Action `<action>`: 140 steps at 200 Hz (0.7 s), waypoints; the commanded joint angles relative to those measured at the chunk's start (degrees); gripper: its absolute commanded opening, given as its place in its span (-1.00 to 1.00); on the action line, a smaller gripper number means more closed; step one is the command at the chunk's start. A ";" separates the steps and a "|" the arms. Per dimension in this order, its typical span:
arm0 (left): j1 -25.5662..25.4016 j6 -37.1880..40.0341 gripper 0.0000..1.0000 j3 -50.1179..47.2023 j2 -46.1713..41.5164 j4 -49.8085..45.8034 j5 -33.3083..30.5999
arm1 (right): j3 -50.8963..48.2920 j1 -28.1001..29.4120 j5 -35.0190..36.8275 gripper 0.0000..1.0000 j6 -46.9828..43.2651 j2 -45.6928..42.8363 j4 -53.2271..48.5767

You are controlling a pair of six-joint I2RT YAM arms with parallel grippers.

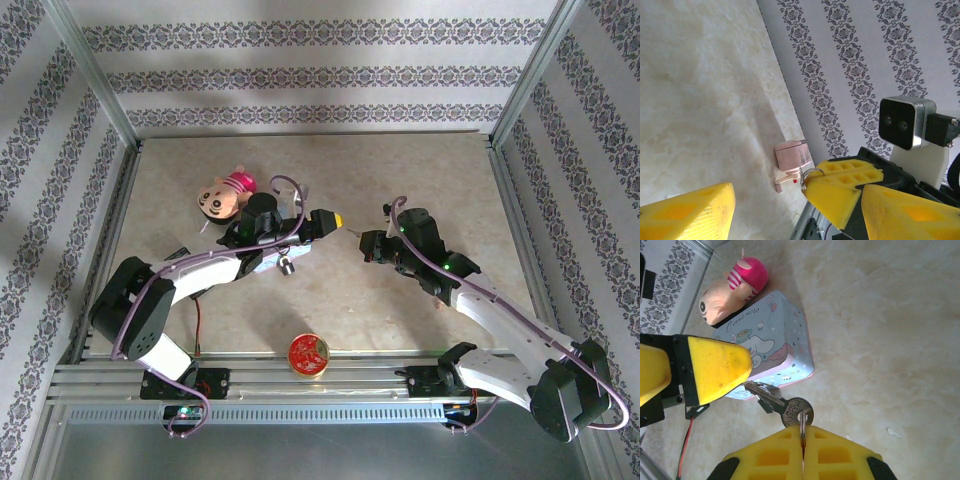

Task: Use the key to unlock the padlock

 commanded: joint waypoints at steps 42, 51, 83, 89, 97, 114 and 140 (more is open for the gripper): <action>-1.27 -4.04 0.33 2.35 2.05 7.50 0.98 | -0.19 1.02 0.00 -1.00 0.81 1.78 2.66; -1.32 -3.99 0.33 2.38 2.06 7.42 0.91 | -0.19 1.10 -0.01 -1.00 0.86 2.10 2.96; -1.32 -4.08 0.32 2.25 1.88 7.27 0.32 | -0.20 1.29 -0.23 -1.00 0.99 2.76 3.79; -1.31 -4.08 0.32 2.25 1.88 7.18 0.14 | -0.19 1.29 -0.27 -1.00 0.95 2.81 3.80; -1.33 -4.08 0.32 2.26 1.96 6.99 -0.02 | -0.19 1.29 -0.30 -1.00 0.90 2.90 3.93; -1.32 -4.06 0.31 2.21 2.03 6.63 -0.24 | -0.19 1.33 -0.31 -1.00 0.85 3.03 4.11; -1.29 -4.34 0.30 2.16 2.15 6.63 -0.43 | -0.43 1.38 -0.31 -1.00 0.98 2.97 4.22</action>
